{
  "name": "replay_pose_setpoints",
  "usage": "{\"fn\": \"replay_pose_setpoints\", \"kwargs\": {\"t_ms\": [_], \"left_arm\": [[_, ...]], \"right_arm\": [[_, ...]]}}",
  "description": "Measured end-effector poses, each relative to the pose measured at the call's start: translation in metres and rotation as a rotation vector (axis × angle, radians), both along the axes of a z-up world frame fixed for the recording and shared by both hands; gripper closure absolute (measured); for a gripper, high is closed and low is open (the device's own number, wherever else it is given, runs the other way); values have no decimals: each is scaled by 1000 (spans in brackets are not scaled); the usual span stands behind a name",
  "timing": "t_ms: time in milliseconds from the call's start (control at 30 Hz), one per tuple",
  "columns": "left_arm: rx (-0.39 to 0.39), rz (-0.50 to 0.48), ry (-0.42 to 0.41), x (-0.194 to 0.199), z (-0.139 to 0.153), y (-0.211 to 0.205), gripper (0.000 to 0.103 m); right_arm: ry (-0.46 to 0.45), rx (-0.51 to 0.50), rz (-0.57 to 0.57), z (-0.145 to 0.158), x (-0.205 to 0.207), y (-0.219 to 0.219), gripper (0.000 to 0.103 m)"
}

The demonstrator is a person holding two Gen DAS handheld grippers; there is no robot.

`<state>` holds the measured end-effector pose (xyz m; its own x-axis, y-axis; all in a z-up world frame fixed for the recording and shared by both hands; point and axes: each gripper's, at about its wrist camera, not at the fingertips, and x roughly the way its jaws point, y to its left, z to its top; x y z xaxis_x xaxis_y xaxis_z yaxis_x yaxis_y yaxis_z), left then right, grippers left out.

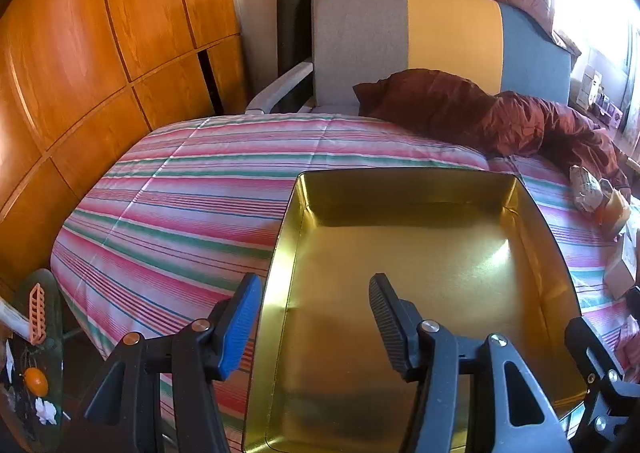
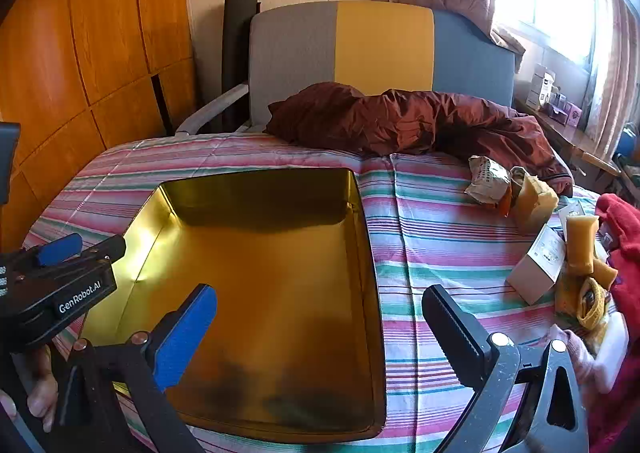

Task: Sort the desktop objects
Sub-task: 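Move both grippers from the gold tray toward the pile of items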

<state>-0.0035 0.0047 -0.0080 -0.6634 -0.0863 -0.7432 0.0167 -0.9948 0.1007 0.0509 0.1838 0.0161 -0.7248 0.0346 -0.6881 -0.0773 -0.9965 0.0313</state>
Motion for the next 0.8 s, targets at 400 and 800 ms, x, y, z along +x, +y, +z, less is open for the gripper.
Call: {"fn": "replay_pose_setpoints", "kwargs": {"t_ms": [400, 800], "left_arm": [[-58, 5, -21, 3, -2, 17, 46], [-137, -4, -41, 6, -1, 39, 46]], "right_arm": [[-9, -49, -41, -3, 6, 22, 0], [-5, -119, -52, -7, 16, 45, 0]]}}
